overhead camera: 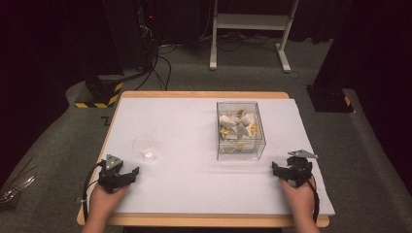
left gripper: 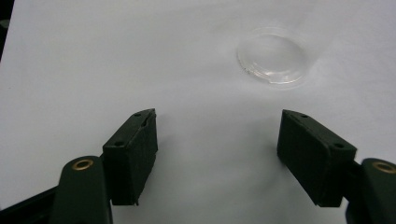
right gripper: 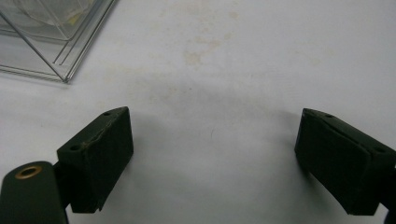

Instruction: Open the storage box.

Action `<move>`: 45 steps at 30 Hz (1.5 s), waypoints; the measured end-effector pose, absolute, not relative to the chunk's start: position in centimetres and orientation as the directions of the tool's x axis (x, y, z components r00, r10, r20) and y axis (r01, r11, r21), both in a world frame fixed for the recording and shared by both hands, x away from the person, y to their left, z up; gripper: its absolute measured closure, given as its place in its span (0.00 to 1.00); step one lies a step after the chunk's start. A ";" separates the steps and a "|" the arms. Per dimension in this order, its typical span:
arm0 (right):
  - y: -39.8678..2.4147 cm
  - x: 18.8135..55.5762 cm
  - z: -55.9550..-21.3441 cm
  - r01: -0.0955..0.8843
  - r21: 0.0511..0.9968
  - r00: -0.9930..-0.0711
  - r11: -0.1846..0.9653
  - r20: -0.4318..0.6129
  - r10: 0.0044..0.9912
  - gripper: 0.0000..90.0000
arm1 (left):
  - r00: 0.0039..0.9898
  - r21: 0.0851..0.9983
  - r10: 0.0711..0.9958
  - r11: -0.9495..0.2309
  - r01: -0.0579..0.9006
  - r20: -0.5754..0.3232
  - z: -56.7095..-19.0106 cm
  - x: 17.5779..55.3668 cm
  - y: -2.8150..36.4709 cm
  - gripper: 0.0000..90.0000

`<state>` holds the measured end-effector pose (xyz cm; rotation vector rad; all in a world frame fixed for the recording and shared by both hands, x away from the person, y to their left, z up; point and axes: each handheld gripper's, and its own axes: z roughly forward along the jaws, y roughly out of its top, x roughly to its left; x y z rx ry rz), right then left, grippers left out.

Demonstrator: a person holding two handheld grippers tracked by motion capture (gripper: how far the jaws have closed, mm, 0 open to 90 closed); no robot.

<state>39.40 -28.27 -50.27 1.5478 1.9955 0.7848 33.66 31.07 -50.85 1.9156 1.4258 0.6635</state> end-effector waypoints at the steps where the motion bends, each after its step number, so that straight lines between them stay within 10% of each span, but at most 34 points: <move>1: -28.3 39.4 -50.3 0.688 0.700 -0.236 0.192 -0.034 0.971 0.12 | 0.280 0.751 0.960 -0.196 0.630 0.016 -50.8 33.7 31.1 0.32; 45: -28.1 38.2 -49.4 0.647 0.737 -0.260 0.198 -0.031 0.965 0.15 | 0.274 0.744 0.962 -0.188 0.641 0.007 -50.8 33.7 31.0 0.27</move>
